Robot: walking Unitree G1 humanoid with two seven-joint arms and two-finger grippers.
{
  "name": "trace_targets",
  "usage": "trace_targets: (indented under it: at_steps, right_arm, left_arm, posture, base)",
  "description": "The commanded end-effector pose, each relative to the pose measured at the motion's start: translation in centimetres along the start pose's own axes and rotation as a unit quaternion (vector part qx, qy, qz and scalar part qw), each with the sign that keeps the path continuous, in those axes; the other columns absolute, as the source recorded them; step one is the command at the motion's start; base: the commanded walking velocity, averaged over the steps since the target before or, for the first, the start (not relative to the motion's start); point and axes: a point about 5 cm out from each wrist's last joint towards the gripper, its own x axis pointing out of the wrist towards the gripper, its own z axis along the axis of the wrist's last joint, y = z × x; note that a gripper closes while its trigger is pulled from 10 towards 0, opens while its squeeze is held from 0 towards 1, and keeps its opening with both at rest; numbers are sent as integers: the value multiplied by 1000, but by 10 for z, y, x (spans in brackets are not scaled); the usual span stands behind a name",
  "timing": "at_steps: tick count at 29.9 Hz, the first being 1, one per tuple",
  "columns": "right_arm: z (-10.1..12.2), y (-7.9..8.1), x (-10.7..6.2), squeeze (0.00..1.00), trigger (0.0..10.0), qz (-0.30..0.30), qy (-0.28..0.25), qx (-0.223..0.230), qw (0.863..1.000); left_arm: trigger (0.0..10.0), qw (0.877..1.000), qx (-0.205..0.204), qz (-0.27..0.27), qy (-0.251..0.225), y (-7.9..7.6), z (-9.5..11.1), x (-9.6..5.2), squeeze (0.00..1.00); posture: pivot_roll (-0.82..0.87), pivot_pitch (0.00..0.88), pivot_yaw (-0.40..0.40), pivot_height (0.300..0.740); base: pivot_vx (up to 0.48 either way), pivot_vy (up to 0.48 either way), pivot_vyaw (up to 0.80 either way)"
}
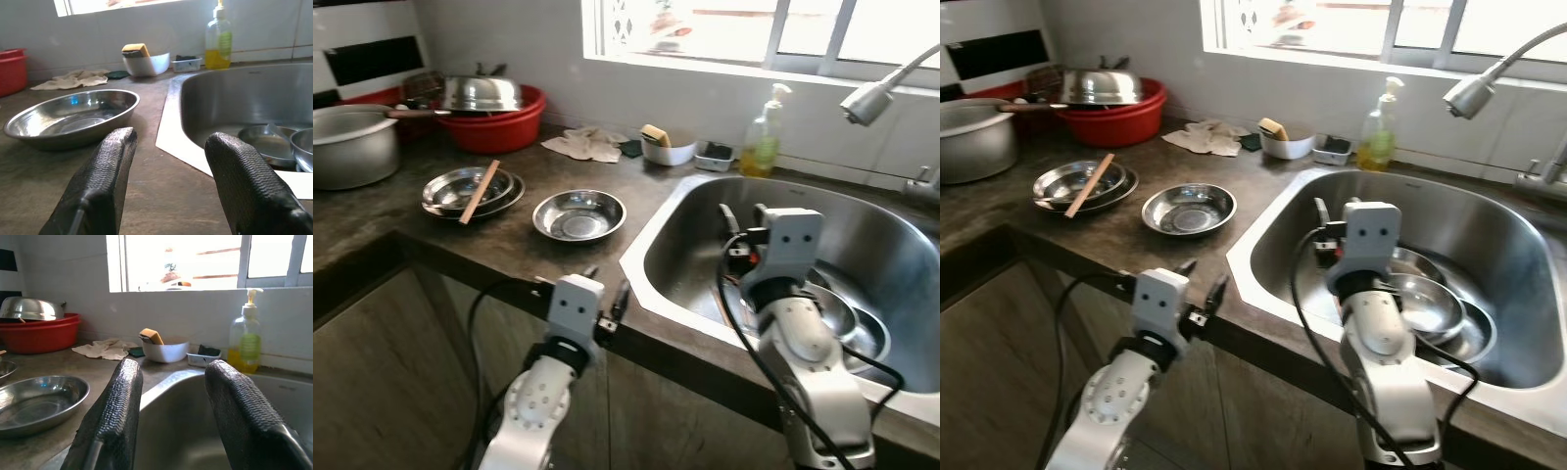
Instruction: Kitchen organization
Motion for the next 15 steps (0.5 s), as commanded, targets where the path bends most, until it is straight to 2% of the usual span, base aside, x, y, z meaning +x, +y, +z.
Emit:
trace_targets:
  at_steps: [1, 15]
  right_arm:
    - [0, -2, 2, 0, 10000, -2, 4, 3, 1000]
    - [0, 1, 3, 0, 10000, 2, 8, 9, 1000]
  left_arm:
    - [10000, 1000, -1, -7, 0, -3, 1, 1, 0]
    - [10000, 1000, 1, -12, 3, -2, 0, 0, 0]
  posture:
    - [29, 0, -23, 740]
    - [33, 0, -20, 740]
  base:
    - [0, 274, 0]
    - [0, 465, 0]
